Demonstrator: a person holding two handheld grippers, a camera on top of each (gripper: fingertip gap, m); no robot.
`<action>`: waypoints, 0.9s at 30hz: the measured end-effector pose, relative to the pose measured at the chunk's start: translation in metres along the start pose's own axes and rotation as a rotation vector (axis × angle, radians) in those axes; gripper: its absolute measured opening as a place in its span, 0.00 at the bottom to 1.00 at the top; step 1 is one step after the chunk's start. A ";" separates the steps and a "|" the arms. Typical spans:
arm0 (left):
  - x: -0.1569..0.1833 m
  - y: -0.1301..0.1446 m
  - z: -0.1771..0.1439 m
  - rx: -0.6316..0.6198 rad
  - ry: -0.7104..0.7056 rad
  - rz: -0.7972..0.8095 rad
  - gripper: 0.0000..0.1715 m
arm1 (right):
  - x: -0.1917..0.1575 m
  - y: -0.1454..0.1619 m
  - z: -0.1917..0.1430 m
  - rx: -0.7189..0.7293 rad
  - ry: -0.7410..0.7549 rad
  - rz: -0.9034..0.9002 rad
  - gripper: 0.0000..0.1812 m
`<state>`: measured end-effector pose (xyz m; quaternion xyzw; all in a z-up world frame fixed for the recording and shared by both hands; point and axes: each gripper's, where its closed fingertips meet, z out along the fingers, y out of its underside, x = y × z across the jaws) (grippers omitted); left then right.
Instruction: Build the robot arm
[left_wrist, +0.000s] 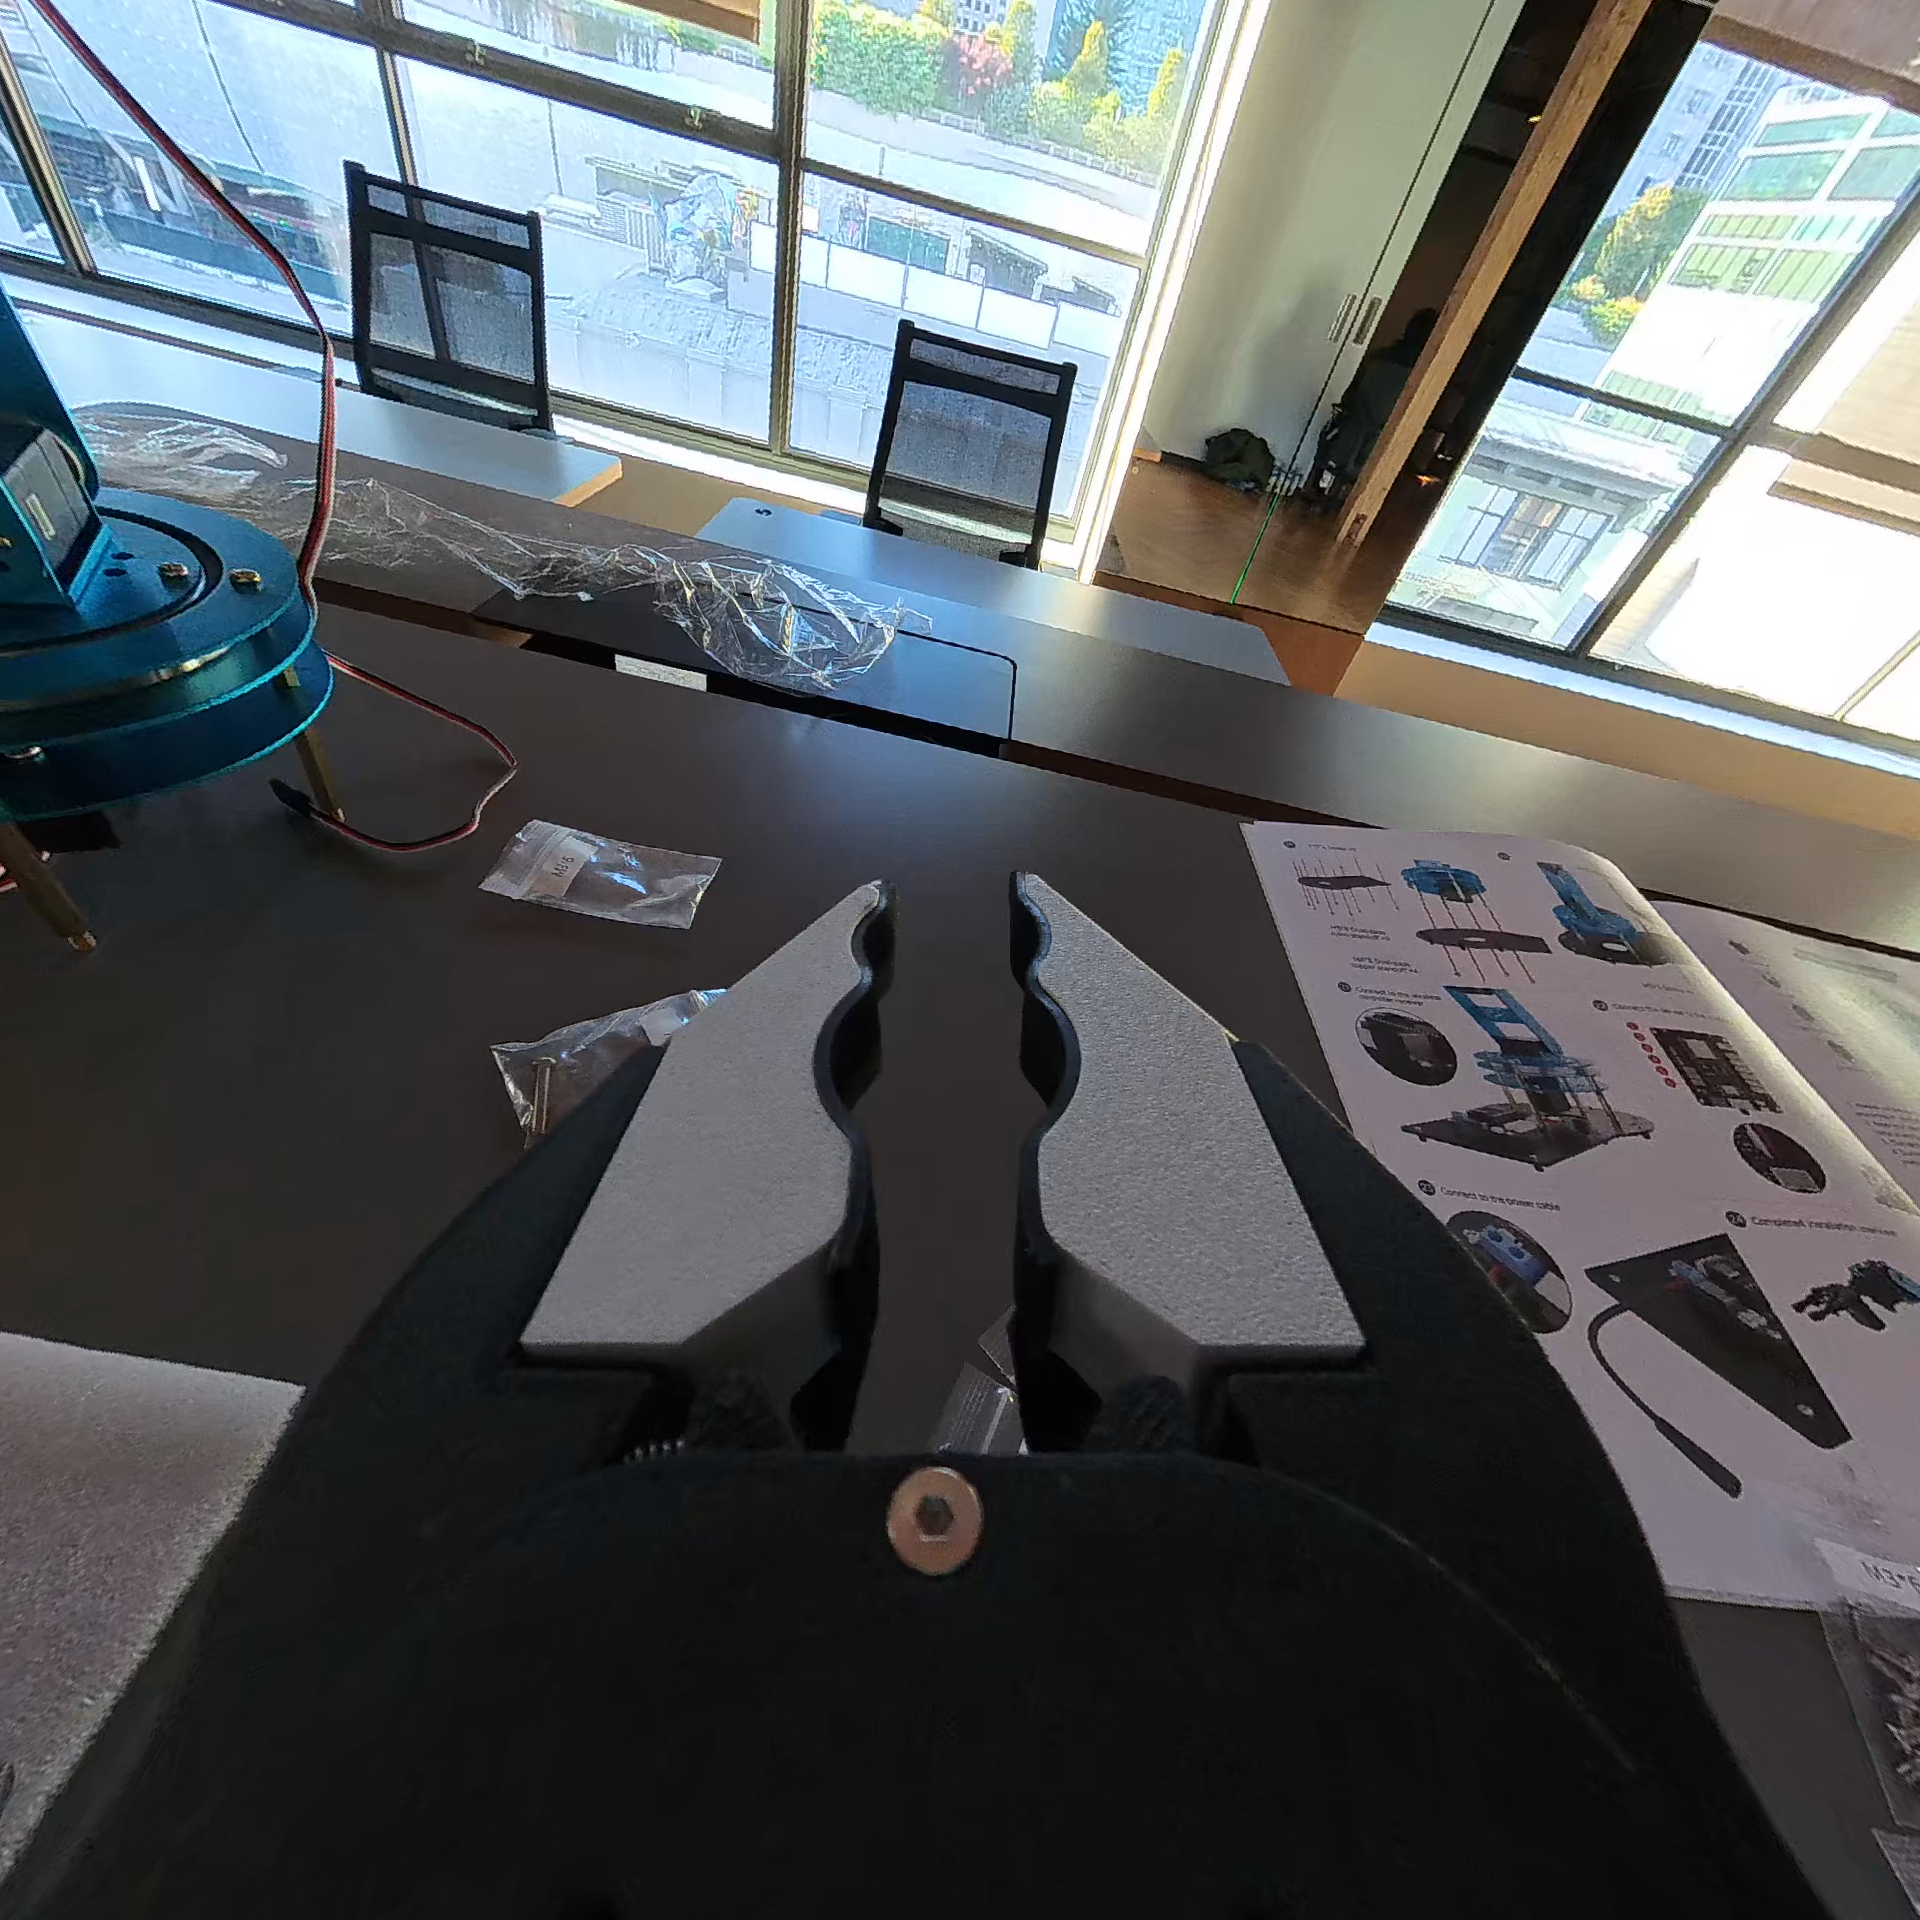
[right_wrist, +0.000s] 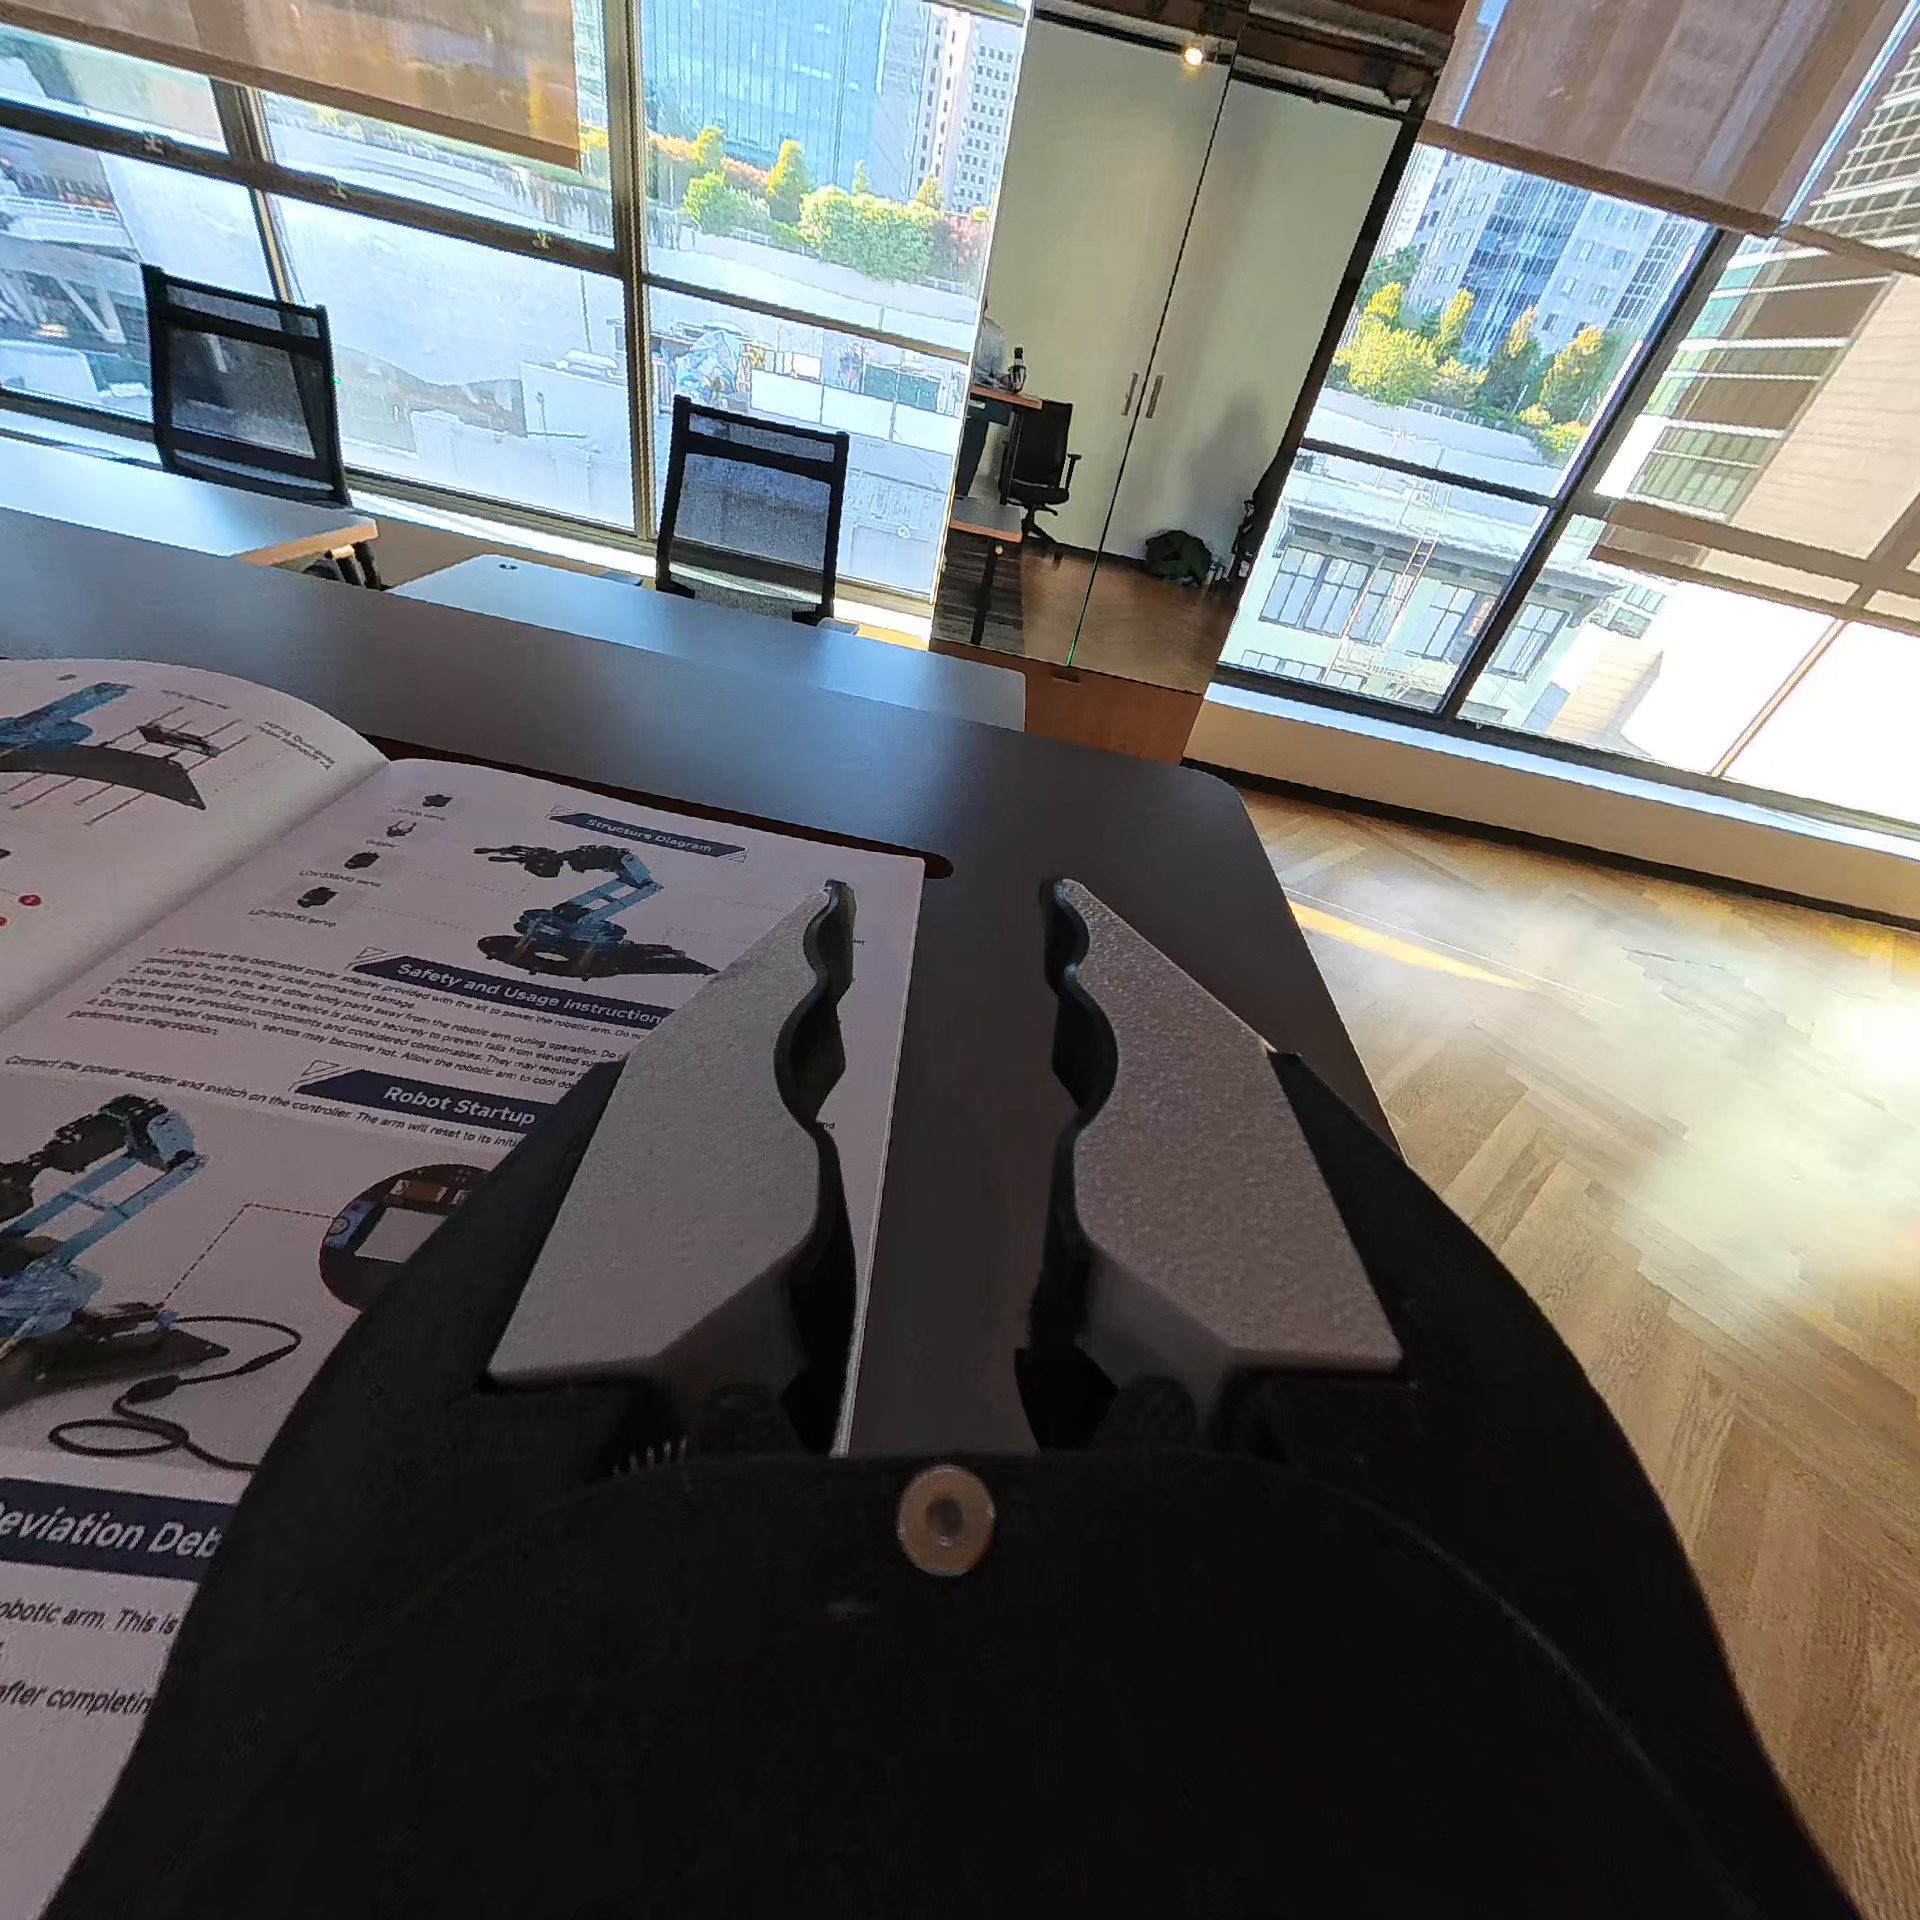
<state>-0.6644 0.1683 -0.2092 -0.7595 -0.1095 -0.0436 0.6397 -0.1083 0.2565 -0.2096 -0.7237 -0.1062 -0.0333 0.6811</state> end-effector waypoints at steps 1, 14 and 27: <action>0.000 0.000 0.000 -0.001 0.000 0.000 0.12 | 0.000 0.000 0.000 0.000 0.000 0.000 0.19; 0.001 0.002 0.000 -0.006 0.005 0.003 0.11 | 0.001 0.001 -0.001 0.003 -0.001 0.004 0.19; 0.007 -0.008 -0.004 0.006 0.022 0.020 0.10 | 0.003 0.000 0.000 0.010 -0.001 0.012 0.18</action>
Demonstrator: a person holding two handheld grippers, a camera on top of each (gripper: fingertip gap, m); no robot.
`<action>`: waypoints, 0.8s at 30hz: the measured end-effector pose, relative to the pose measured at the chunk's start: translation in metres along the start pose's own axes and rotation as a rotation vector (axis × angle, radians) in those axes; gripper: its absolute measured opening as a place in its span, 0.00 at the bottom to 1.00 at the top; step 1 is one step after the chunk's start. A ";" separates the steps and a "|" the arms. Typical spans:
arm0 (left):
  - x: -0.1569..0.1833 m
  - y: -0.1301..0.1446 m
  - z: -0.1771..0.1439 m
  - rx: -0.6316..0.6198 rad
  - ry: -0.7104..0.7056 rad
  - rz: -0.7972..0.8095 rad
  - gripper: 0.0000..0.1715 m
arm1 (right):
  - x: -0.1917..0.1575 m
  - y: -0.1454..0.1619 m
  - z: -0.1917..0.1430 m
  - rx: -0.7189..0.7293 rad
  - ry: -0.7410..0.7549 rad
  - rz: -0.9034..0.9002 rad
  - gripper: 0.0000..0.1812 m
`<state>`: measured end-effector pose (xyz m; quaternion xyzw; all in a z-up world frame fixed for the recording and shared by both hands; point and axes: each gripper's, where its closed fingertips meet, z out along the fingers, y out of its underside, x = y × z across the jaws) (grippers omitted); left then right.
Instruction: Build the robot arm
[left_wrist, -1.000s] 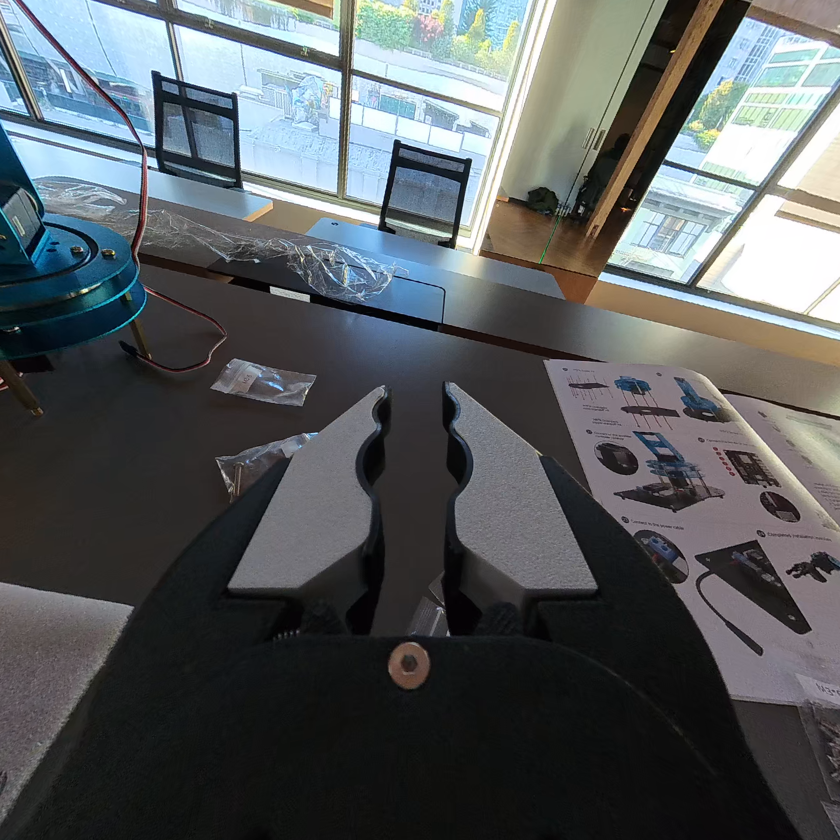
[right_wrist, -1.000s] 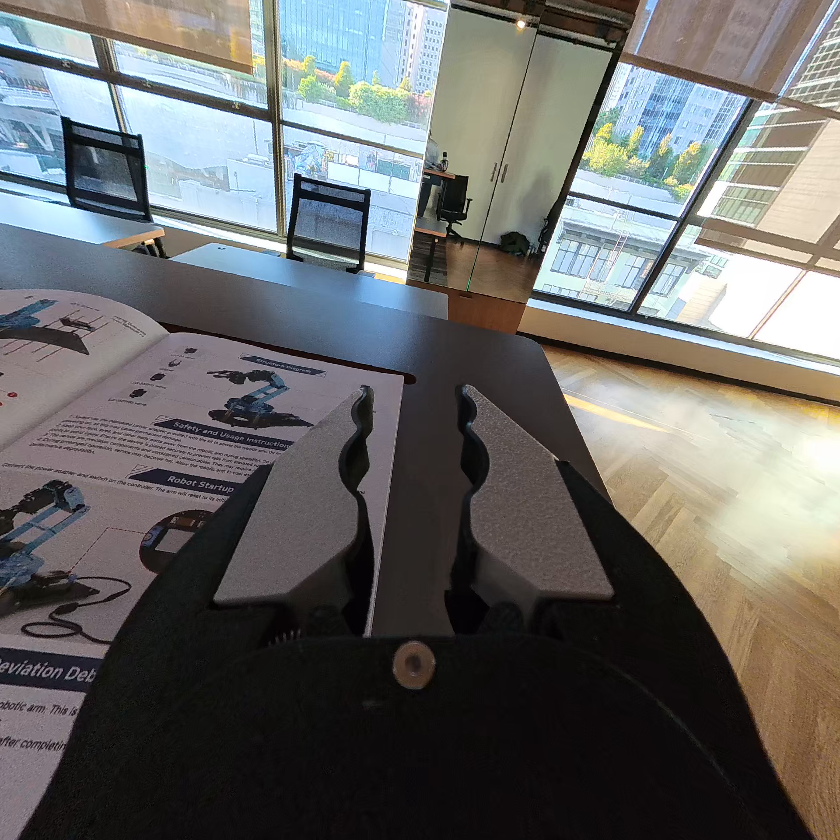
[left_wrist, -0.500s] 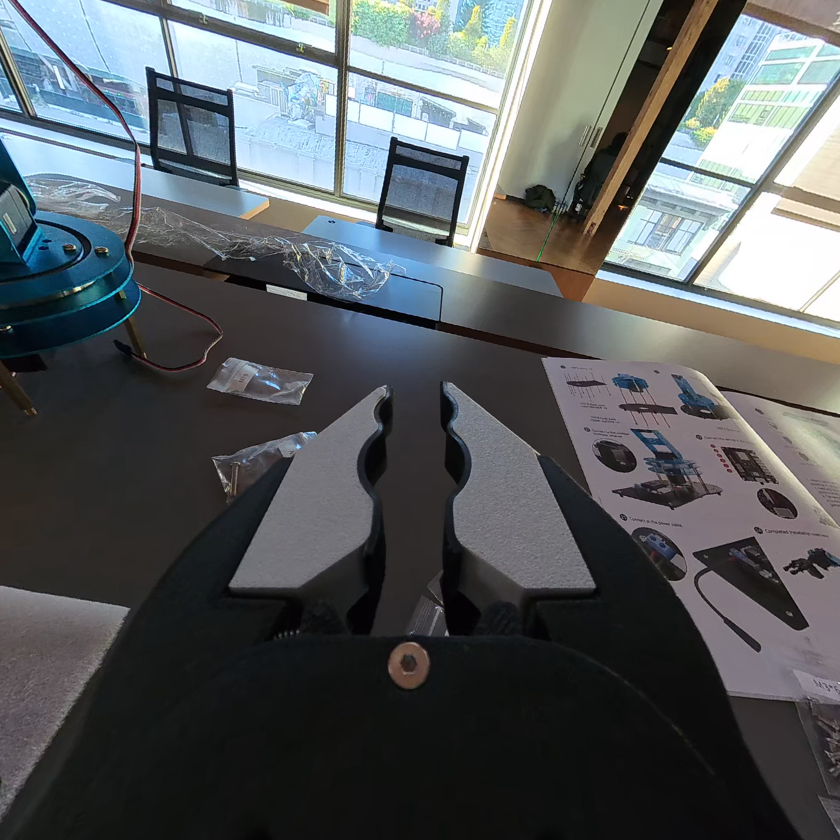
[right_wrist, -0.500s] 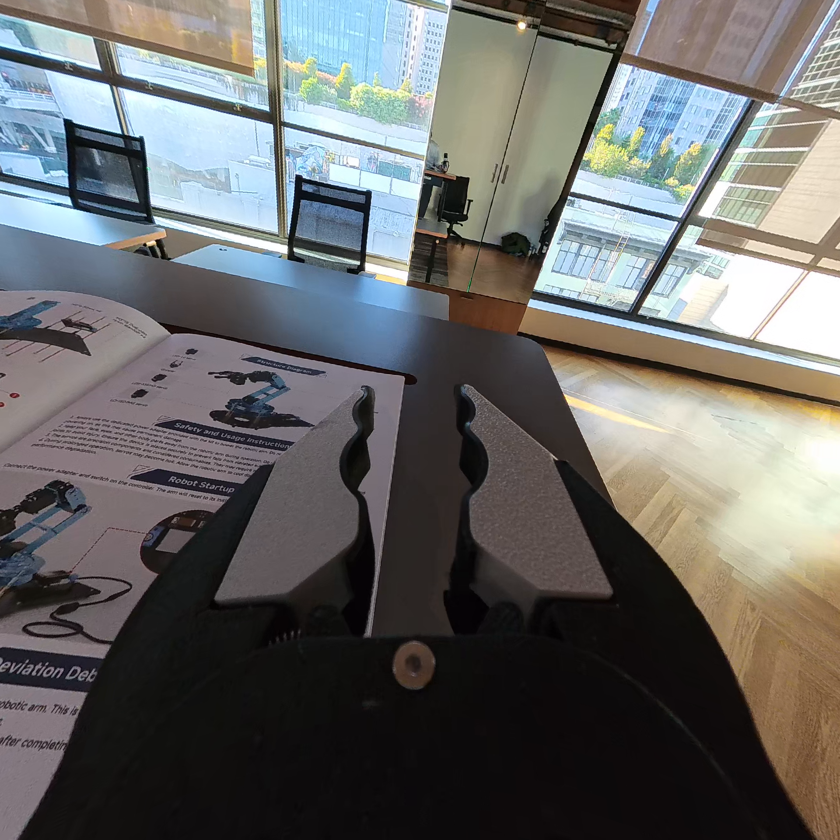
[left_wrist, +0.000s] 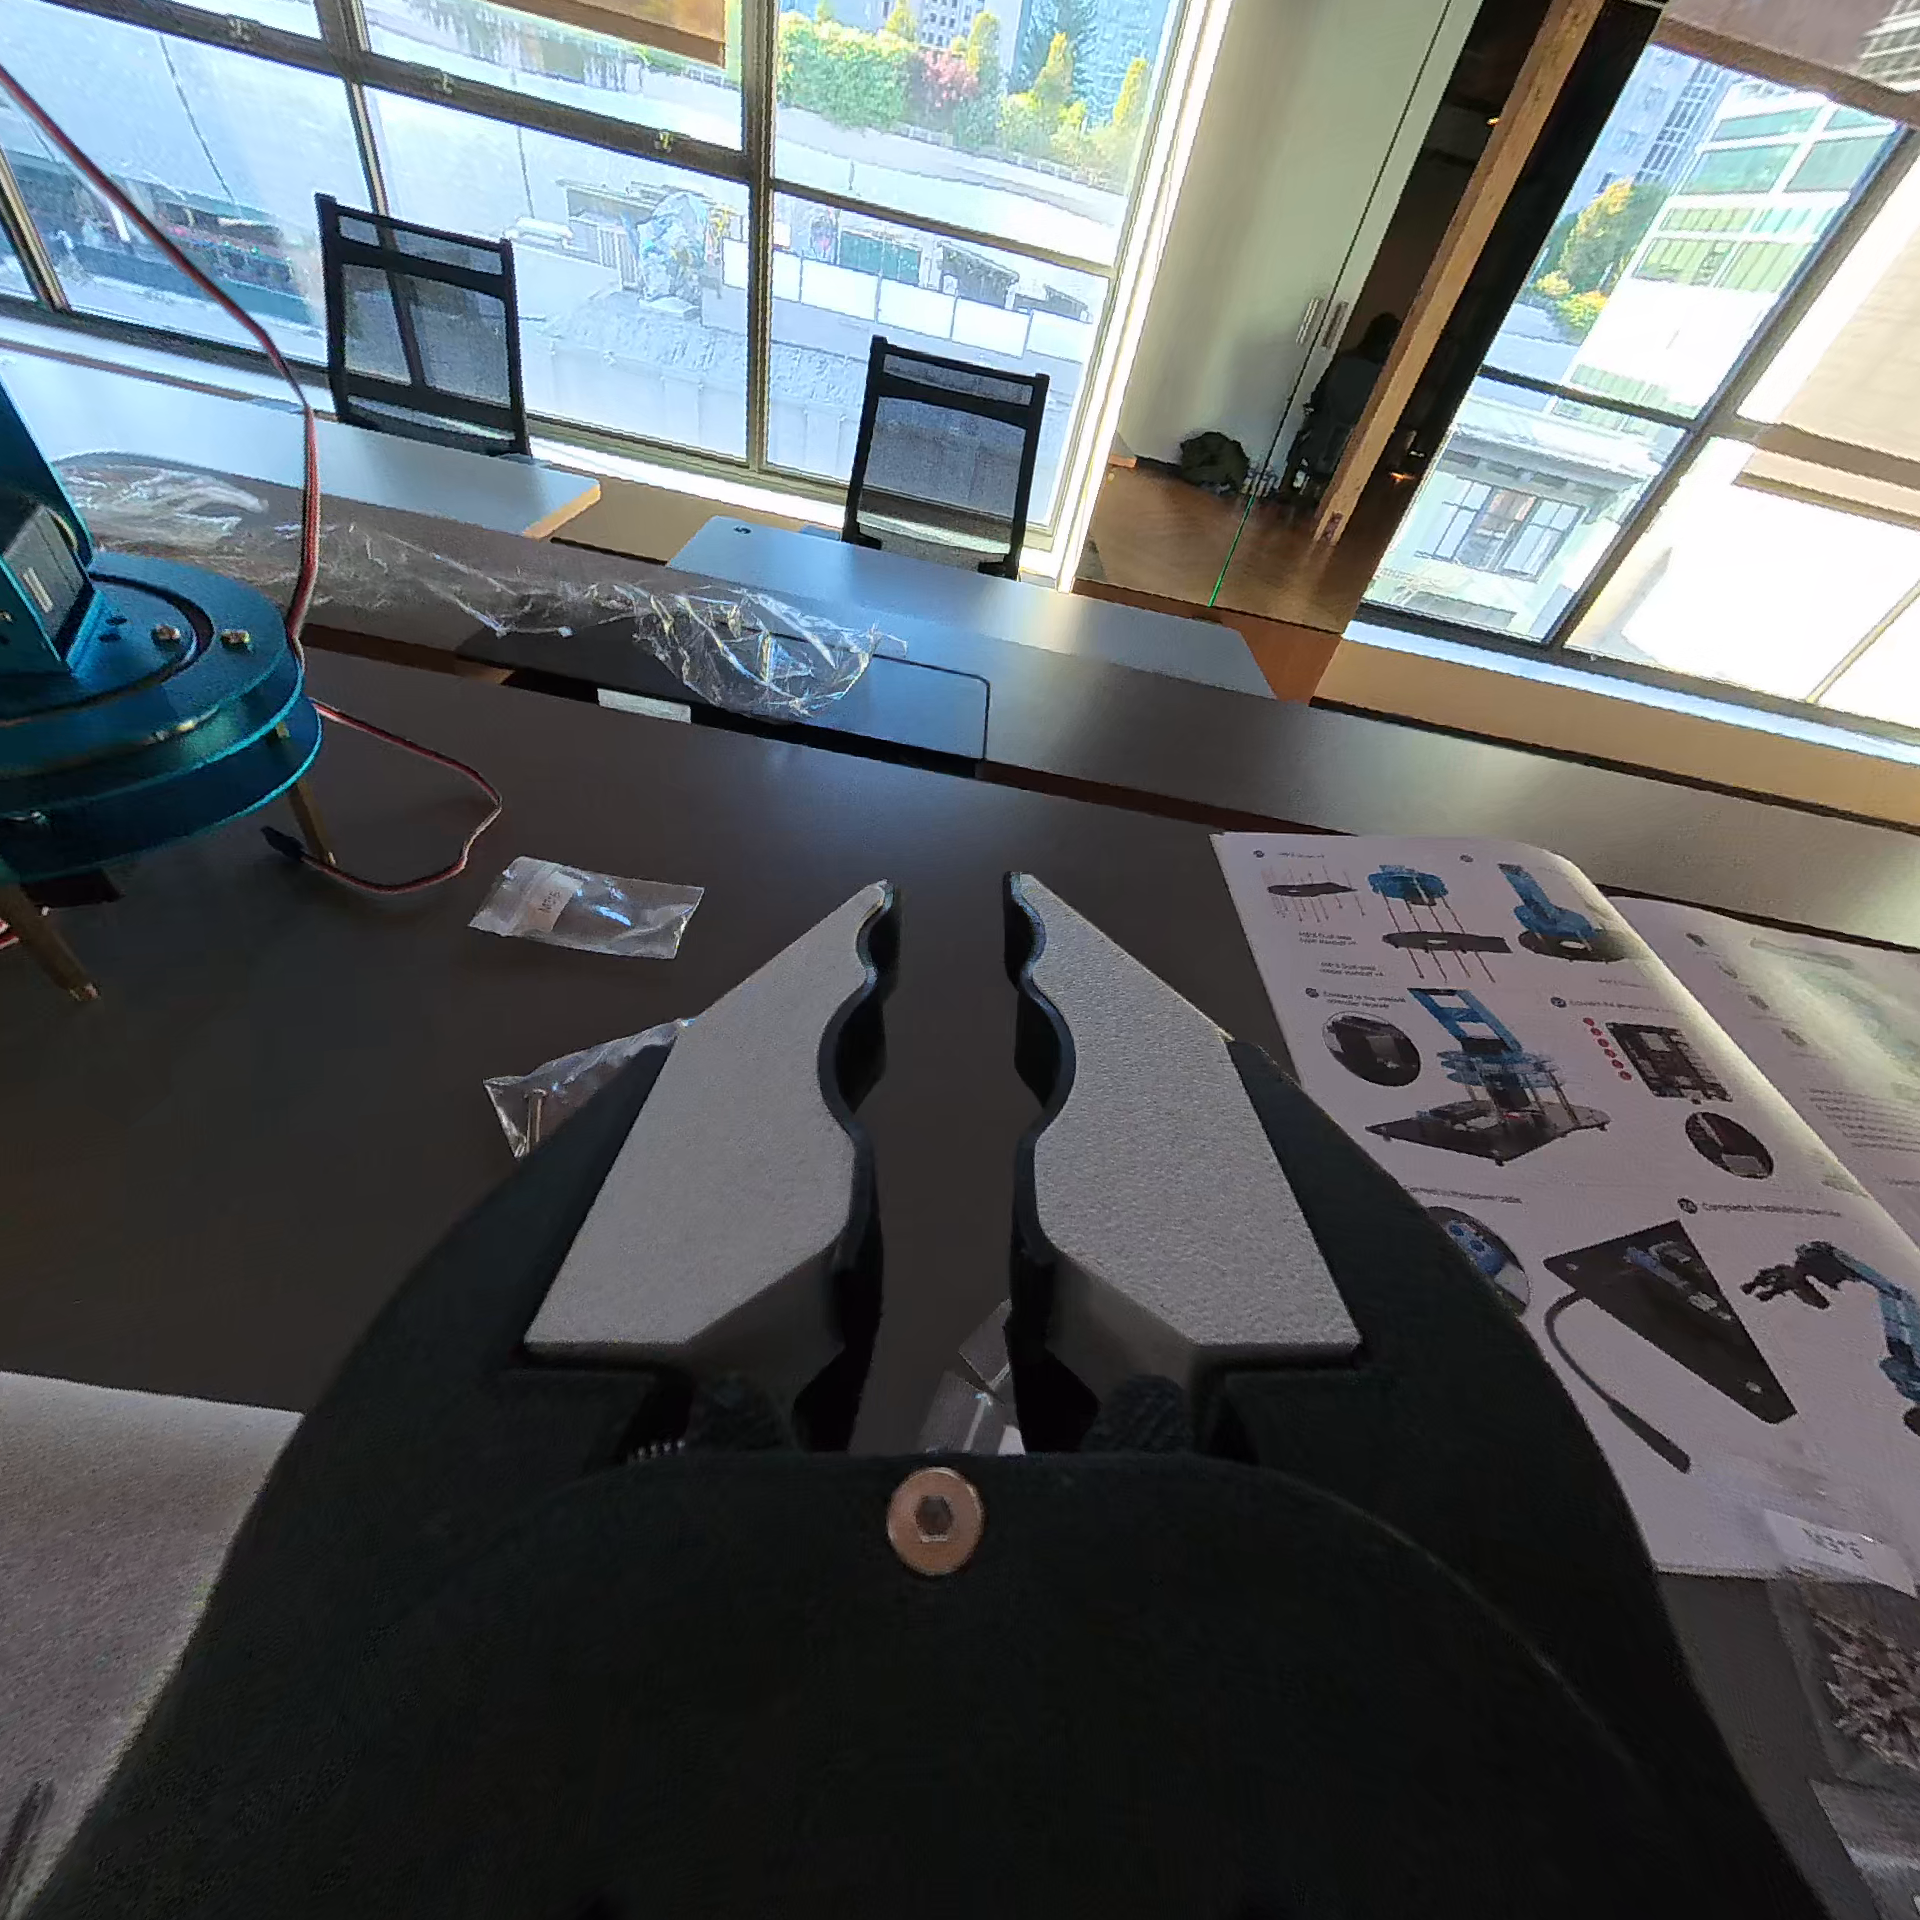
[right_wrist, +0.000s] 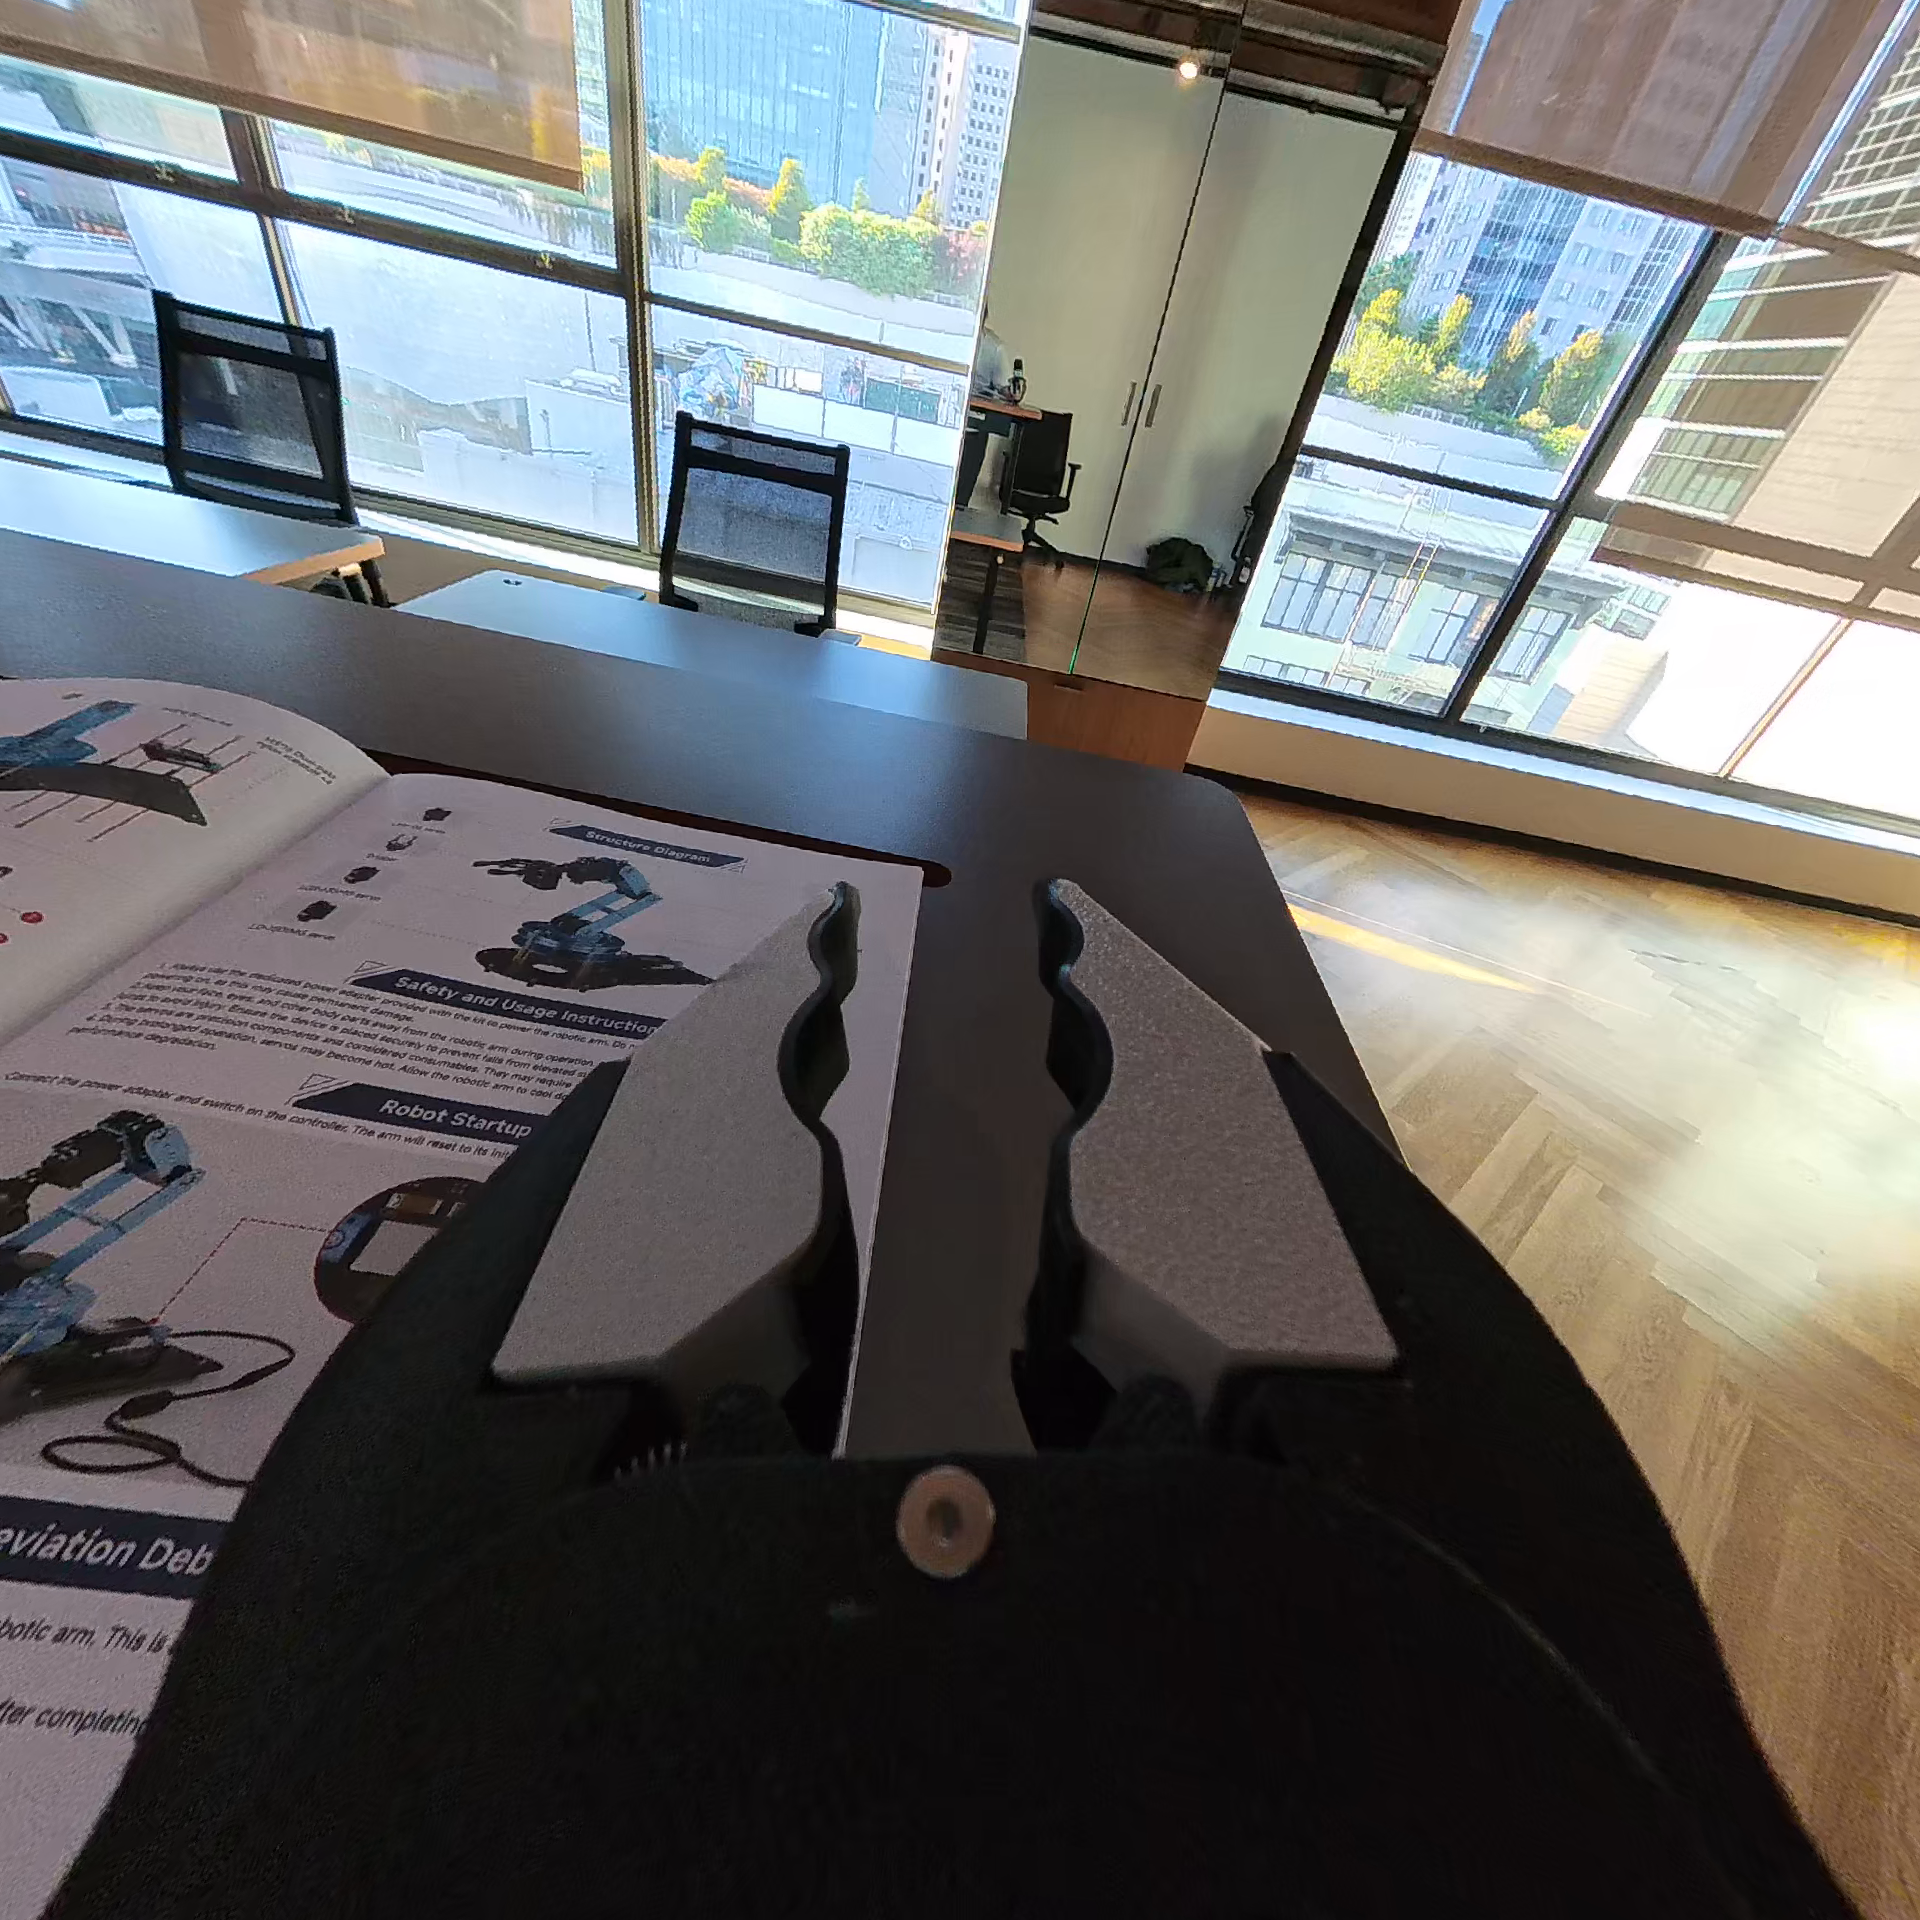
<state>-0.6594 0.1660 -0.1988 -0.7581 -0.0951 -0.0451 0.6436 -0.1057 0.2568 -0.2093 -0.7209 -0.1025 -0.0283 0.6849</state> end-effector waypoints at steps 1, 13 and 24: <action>0.002 -0.003 -0.001 0.005 0.004 0.007 0.10 | 0.000 0.000 0.000 0.001 -0.002 -0.002 0.18; 0.031 -0.001 -0.001 -0.029 0.086 0.047 0.11 | -0.107 -0.007 -0.110 -0.551 -0.781 0.052 0.27; 0.041 -0.034 -0.020 0.072 0.140 0.022 0.09 | -0.082 0.091 -0.203 -0.902 -0.706 -0.273 0.20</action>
